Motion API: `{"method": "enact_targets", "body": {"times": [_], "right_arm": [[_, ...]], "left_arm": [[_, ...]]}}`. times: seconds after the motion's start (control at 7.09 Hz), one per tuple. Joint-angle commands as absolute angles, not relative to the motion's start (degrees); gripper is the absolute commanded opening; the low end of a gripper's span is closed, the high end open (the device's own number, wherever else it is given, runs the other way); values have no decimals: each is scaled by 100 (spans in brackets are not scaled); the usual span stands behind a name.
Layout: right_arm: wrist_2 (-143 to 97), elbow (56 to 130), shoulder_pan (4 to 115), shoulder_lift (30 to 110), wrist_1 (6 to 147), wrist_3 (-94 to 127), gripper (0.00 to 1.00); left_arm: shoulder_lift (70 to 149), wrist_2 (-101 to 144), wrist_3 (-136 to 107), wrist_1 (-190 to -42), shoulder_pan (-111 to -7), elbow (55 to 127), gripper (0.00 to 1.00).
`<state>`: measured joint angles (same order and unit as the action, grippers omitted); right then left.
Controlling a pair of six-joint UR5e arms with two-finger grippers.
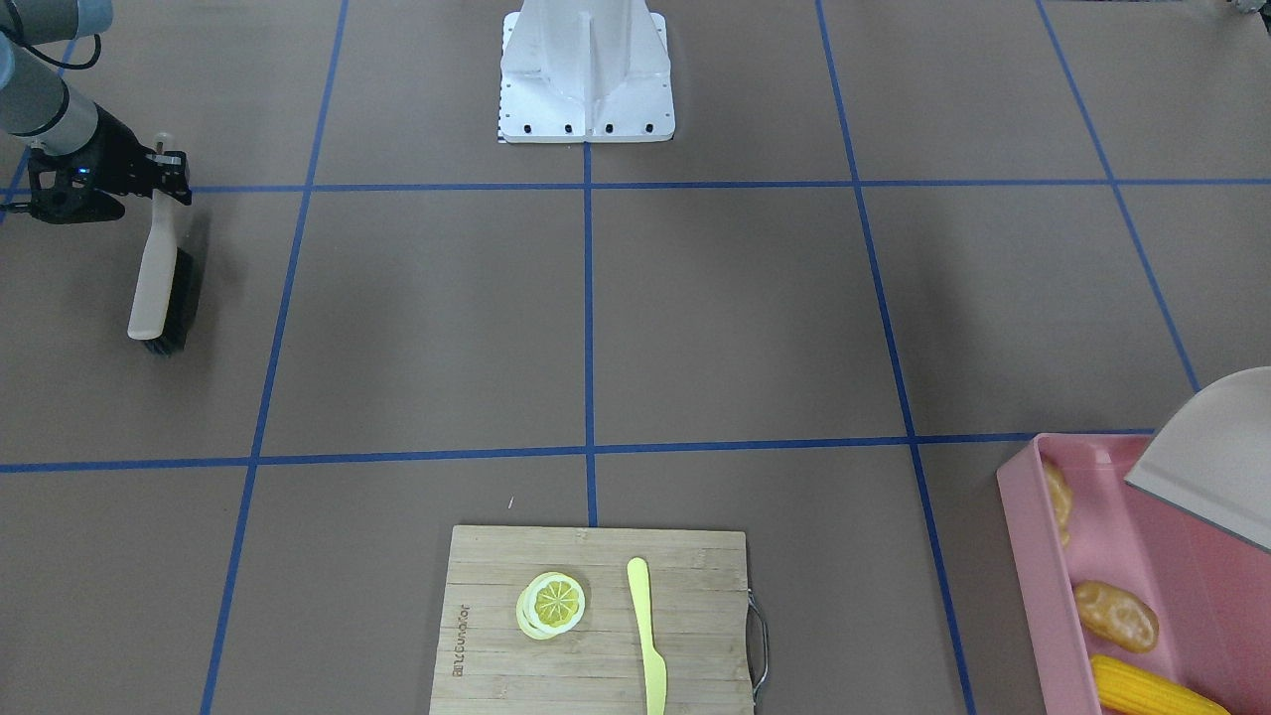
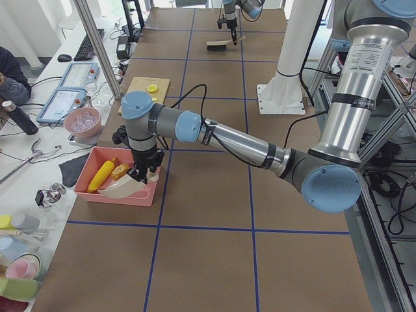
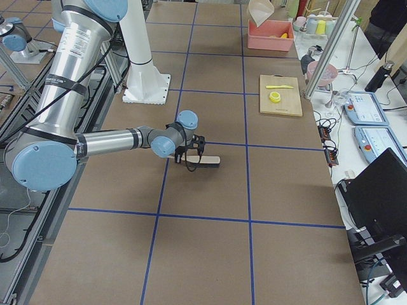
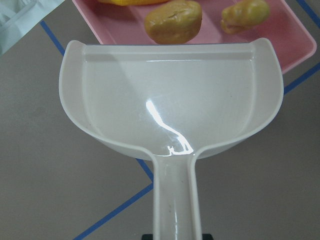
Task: Sweep and dump trash into bin
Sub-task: 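Tilt the dustpan to dump the food into the pink bin with the left gripper, then set empty dustpan on table with left gripper while right gripper releases brush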
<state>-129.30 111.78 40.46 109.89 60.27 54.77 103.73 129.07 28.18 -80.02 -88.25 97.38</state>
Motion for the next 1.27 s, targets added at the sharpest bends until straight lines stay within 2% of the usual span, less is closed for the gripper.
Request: {"method": "enact_targets", "body": {"times": [0.0,0.42,0.85,1.13], "right_arm": [[-12937,11162,4052,10969,6021,5519,100],[-12946,11241,4130,10969,6021,5537,100],[-12606,11469,4945,11030,6029,5145,100],[-12560,11339,5664,10960,6265,4669,100]], "left_arm": [[10520,13068,2953,-7910,-9105,10096,0],[10494,13772,3757,-8302,-8538,10608,0],[9933,13720,3753,-10881,-6615,10626,0],[9897,13223,3770,-11869,-5604,10617,0]]}}
